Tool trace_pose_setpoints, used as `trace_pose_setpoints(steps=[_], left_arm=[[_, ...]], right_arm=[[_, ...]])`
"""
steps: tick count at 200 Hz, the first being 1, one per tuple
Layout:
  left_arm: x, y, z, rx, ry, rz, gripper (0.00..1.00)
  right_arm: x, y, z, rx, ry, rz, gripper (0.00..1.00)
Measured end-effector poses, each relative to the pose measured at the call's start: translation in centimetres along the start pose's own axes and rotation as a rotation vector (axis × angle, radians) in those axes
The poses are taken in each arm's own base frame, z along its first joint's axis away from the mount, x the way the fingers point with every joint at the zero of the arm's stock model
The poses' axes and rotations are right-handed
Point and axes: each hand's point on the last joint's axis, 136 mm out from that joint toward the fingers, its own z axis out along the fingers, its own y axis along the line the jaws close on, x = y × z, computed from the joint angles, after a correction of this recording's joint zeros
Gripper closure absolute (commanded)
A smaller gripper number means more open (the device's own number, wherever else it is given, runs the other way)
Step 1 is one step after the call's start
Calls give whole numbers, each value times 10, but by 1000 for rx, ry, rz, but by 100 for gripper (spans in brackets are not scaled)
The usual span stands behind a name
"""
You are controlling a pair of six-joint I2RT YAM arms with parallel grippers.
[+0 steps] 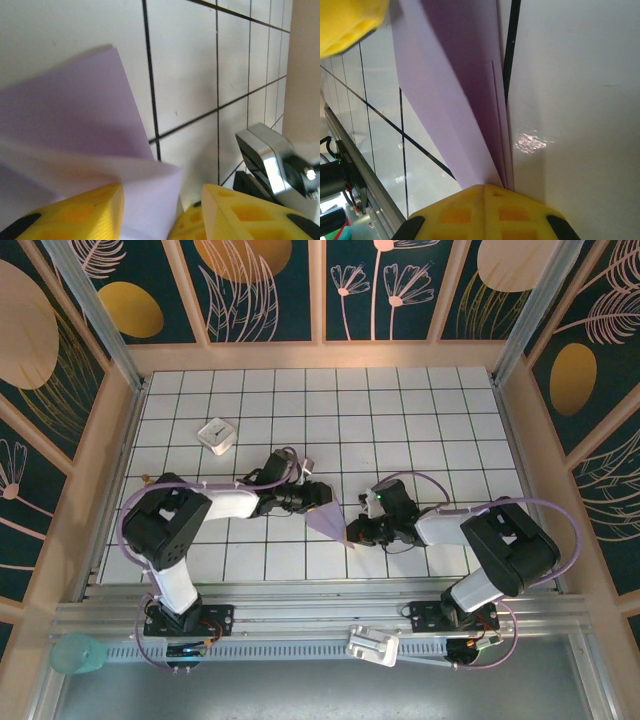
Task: Fold a paper plane with a square sheet of paper (pick it up from the middle)
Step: Fourth fold the wing at the center of the table.
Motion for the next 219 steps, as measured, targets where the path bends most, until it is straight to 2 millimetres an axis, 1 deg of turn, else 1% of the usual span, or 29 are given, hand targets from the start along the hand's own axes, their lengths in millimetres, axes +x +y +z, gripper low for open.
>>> trace_pose_setpoints(steps=[19, 47, 71, 98, 114, 150, 166, 219], left_arm=[[18, -6, -2, 18, 11, -22, 70], [43, -6, 1, 38, 43, -74, 84], [51, -12, 9, 64, 62, -103, 92], [59, -7, 21, 52, 89, -126, 98], [59, -5, 25, 43, 94, -132, 100], [55, -4, 31, 39, 93, -134, 100], [54, -1, 34, 26, 91, -139, 100], [54, 6, 36, -5, 87, -140, 100]], right_arm=[[0, 0, 0, 0, 0, 1, 100], [0, 0, 0, 0, -1, 1, 100], [0, 0, 0, 1, -2, 2, 100], [0, 0, 0, 1, -2, 2, 100], [0, 0, 0, 1, -2, 2, 100], [-1, -1, 0, 1, -2, 3, 100], [-1, -1, 0, 2, -2, 4, 100], [0, -2, 0, 8, 1, 8, 100]])
